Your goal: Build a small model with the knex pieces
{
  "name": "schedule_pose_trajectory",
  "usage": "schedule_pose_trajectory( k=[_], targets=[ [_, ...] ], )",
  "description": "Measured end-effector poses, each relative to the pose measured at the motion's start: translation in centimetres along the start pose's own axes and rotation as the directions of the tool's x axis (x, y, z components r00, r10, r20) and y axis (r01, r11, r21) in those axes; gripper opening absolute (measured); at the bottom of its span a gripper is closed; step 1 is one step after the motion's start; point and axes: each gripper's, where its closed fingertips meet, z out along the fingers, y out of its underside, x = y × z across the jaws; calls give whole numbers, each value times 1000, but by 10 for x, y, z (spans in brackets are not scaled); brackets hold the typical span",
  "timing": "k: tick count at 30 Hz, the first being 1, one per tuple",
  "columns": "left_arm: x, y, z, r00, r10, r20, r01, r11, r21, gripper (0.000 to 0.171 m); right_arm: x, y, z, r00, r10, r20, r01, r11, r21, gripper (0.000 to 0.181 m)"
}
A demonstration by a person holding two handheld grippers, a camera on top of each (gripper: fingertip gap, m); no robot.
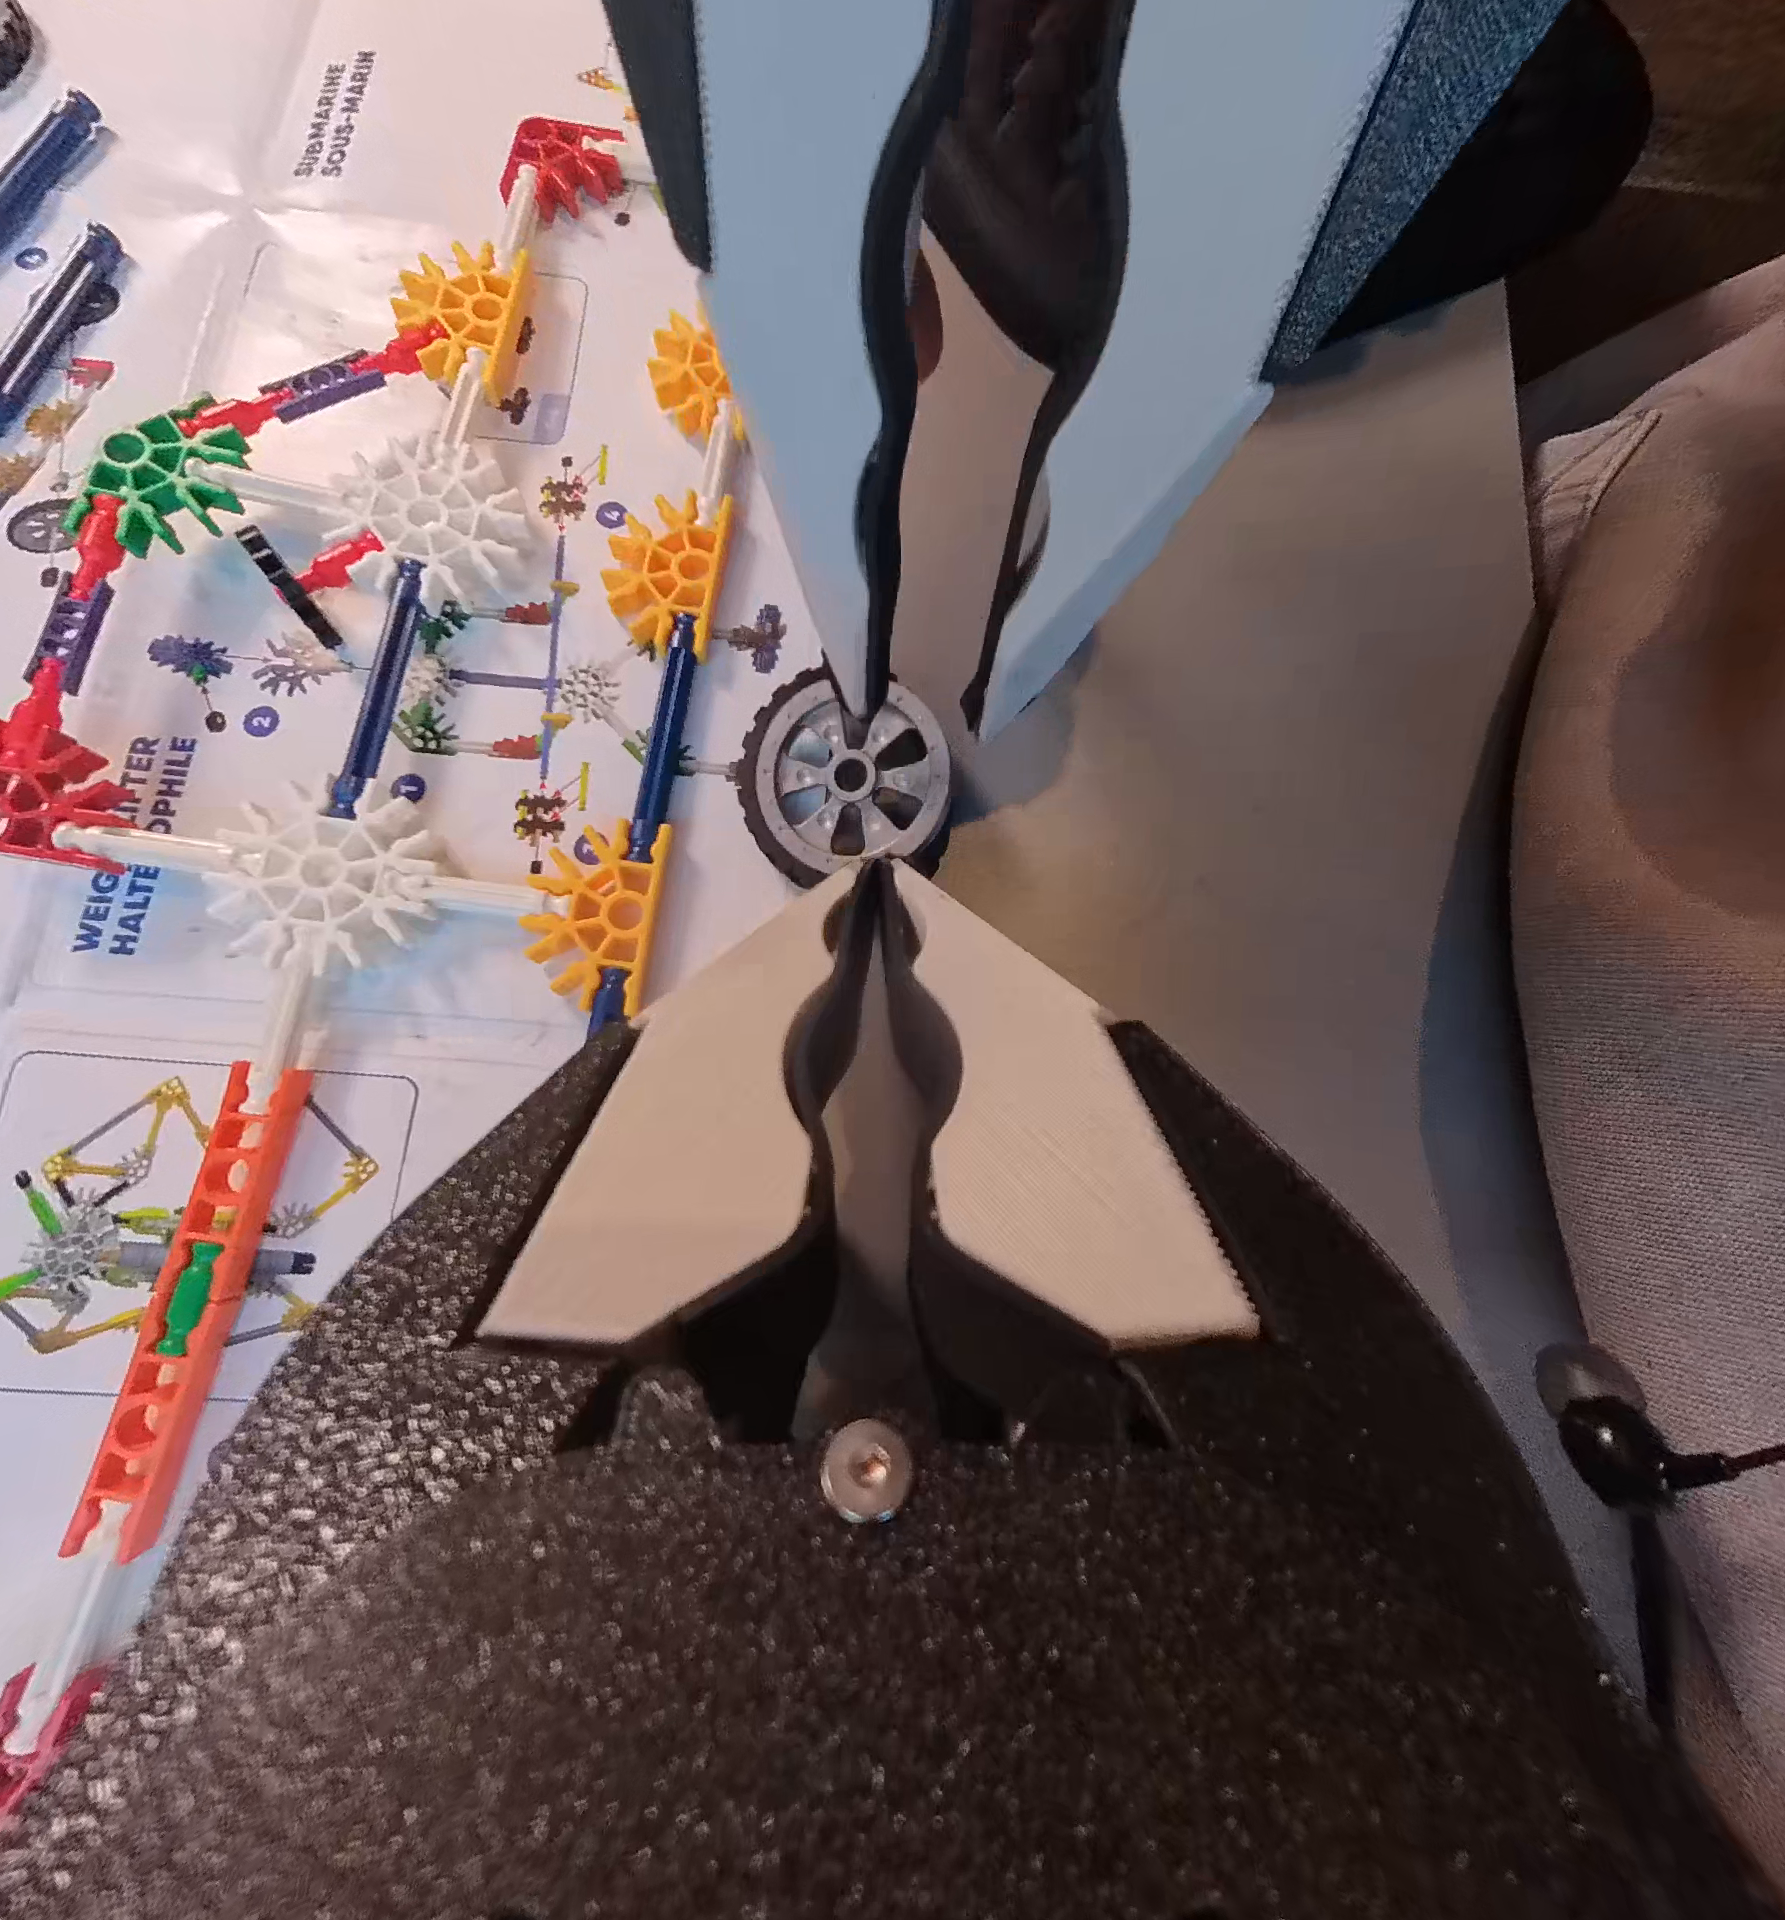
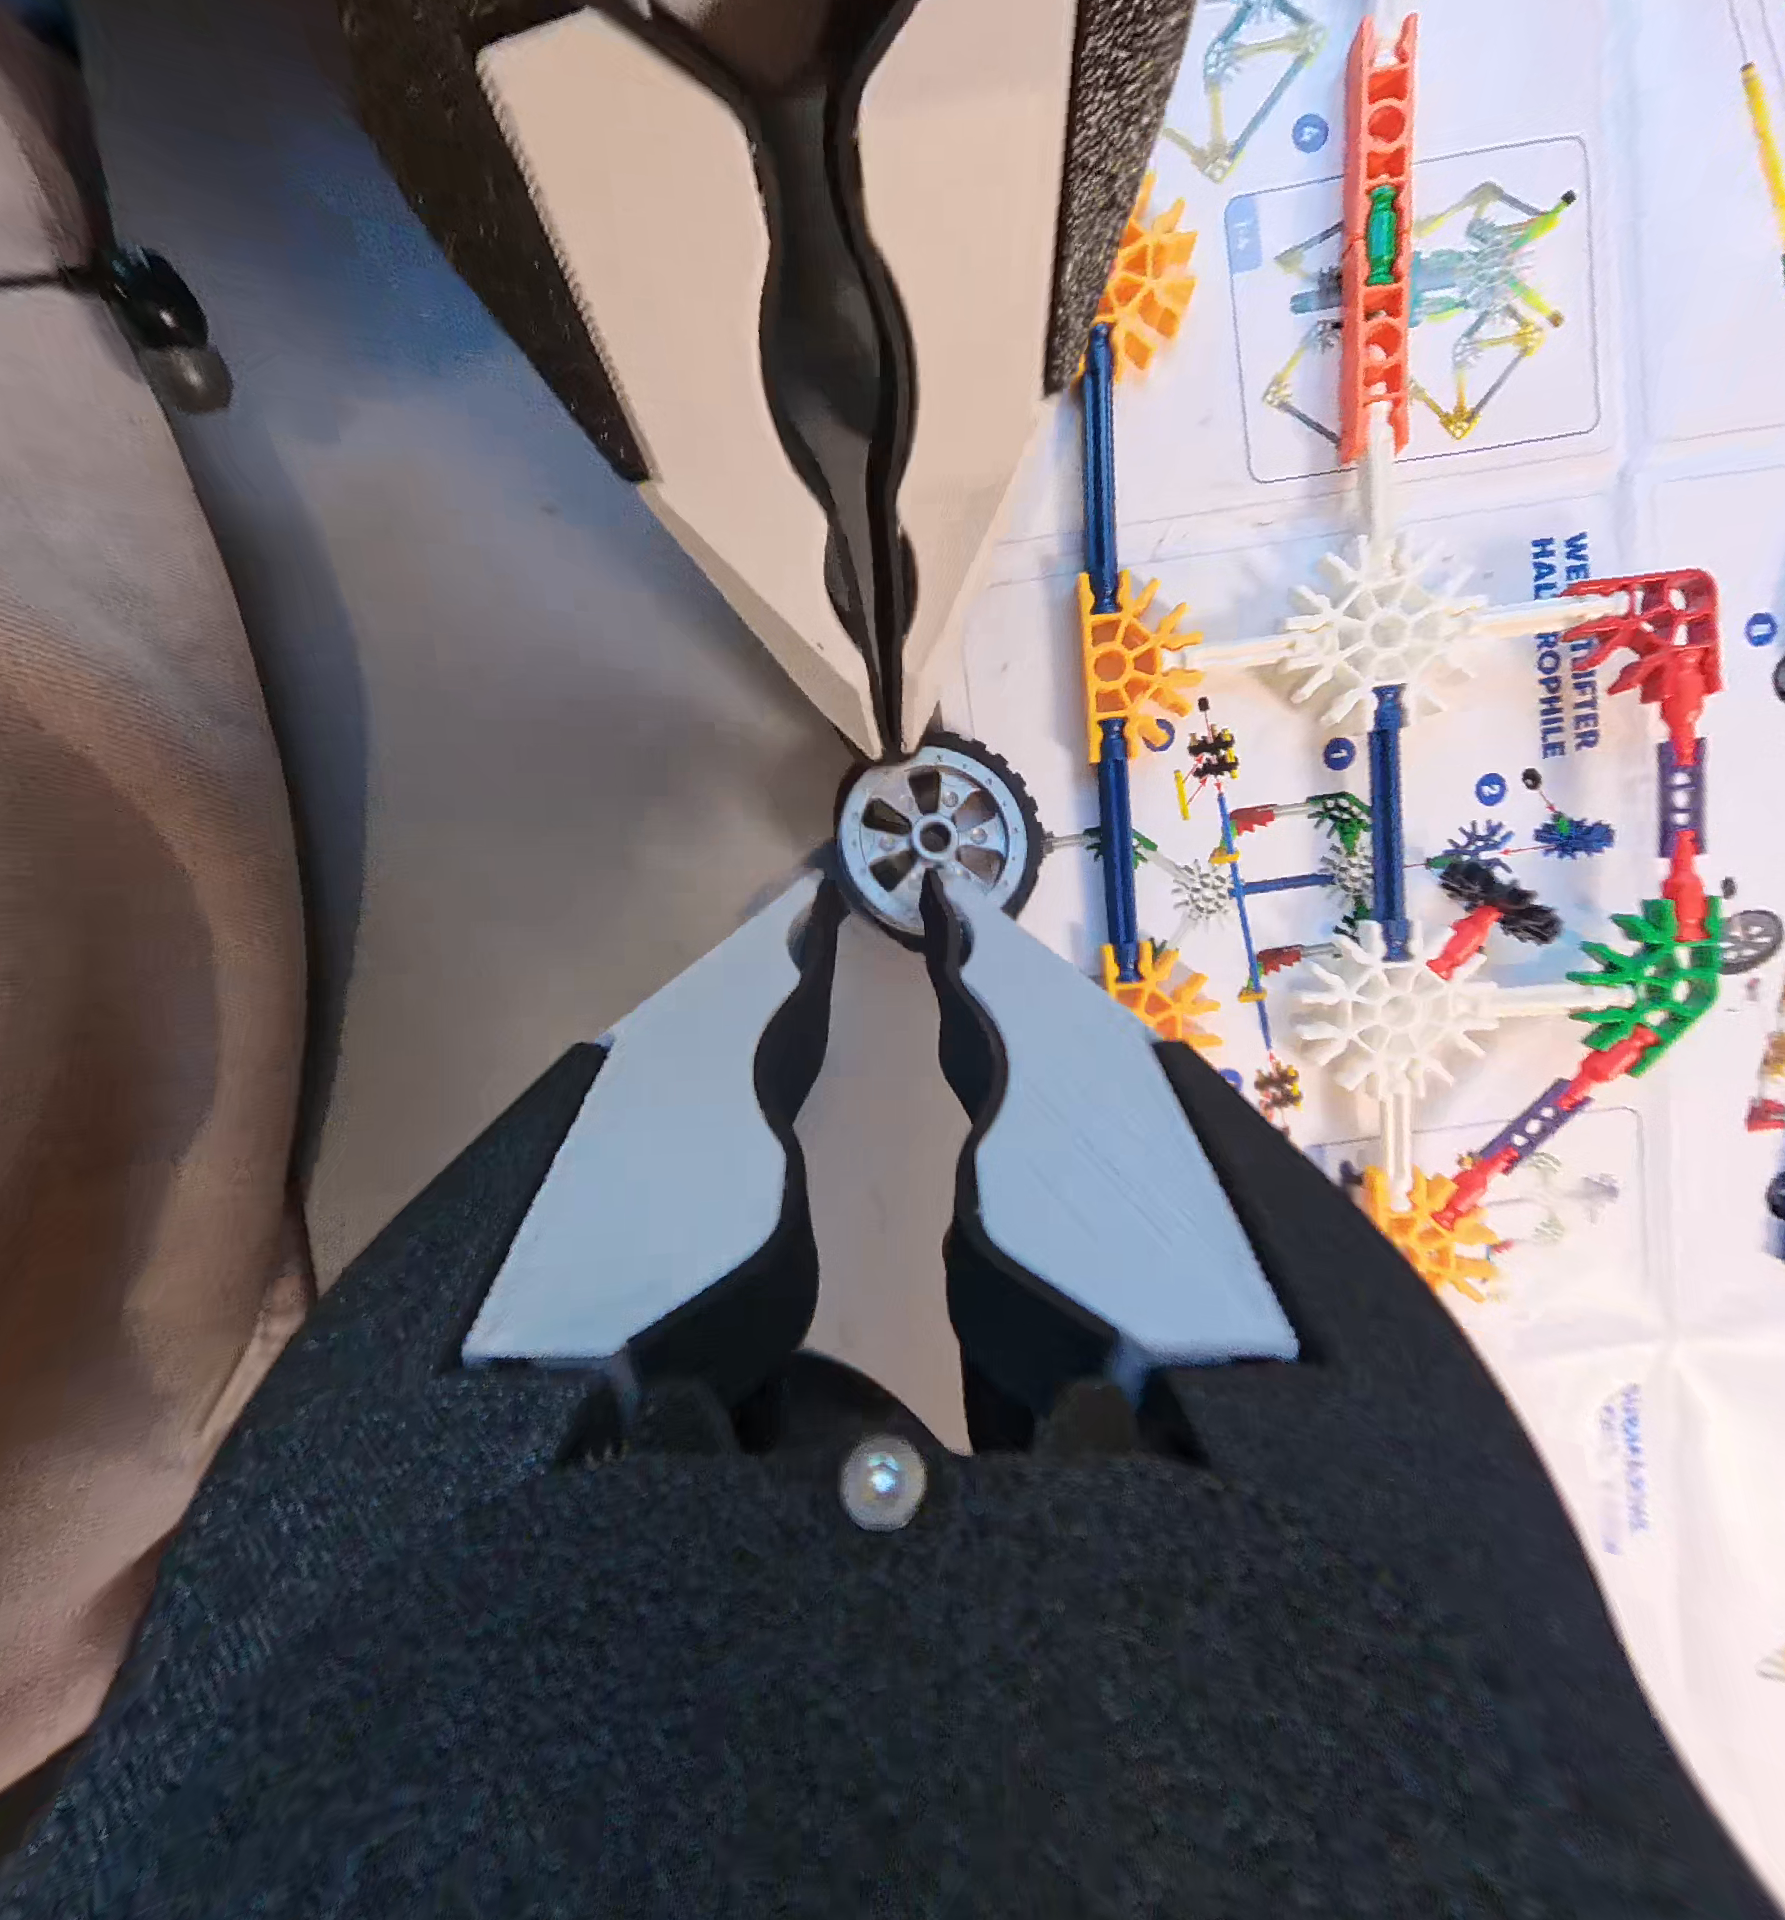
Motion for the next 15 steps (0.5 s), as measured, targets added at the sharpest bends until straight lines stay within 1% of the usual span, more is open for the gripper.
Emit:
schedule_pose_trajectory(
  k=[1, 2, 4, 7, 9, 11, 15],
  targets=[
    [0, 0, 0, 1000, -3, -4, 3, 1000, 1, 0, 1, 3, 1, 999, -38, -22, 37, 999, -24, 14],
    [0, 0, 0, 1000, -8, -7, 8, 1000, 4, 0, 3, 5, 3, 997, -62, -47, 61, 997, -40, 9],
    [1, -1, 0, 1000, -21, -22, 22, 1000, 17, 0, 2, 8, 7, 996, -81, -48, 78, 996, -53, 9],
    [2, -2, -2, 997, -48, -63, 51, 998, 39, 0, 2, 8, 7, 999, -46, -20, 45, 999, -27, 8],
    [4, -8, -6, 992, -72, -103, 80, 994, 72, 6, 1, 8, 6, 1000, -22, -6, 22, 1000, -1, 8],
    [1, -13, -10, 991, -85, -104, 96, 990, 106, 10, 2, 8, 5, 1000, 3, 8, -3, 1000, 24, 9],
    [1, -8, -5, 993, -71, -91, 78, 994, 78, 19, 1, 7, 5, 999, 22, 33, -24, 998, 61, 9]
  ],
)
